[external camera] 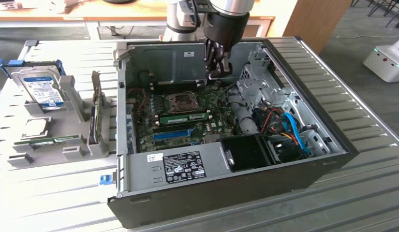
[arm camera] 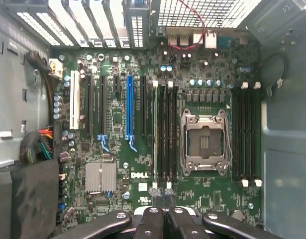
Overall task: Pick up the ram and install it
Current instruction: 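Press down the ram until it locks into place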
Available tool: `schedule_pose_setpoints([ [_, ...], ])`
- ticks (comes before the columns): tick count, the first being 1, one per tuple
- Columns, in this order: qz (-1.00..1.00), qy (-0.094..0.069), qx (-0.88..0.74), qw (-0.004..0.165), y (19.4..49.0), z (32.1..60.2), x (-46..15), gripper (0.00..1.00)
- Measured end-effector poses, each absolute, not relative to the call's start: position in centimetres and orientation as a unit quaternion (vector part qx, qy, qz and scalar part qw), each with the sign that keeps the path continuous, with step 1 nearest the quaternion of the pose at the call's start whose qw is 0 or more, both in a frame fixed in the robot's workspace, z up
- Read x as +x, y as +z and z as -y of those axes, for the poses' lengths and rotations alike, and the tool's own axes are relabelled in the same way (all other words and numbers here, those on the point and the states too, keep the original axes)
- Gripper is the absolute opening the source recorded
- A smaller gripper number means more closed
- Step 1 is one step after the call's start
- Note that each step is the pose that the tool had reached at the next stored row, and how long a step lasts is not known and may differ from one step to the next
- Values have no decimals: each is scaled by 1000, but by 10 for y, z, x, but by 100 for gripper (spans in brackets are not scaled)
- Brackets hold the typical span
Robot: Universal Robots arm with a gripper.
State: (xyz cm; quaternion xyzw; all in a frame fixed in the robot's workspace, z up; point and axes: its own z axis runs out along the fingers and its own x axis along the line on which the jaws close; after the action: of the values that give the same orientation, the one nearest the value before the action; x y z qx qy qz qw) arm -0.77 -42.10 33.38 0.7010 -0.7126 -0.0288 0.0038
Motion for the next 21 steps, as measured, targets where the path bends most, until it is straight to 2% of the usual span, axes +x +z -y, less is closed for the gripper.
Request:
schedule_pose_setpoints([
  [21,713,-28,701,3,331,421,1,11],
])
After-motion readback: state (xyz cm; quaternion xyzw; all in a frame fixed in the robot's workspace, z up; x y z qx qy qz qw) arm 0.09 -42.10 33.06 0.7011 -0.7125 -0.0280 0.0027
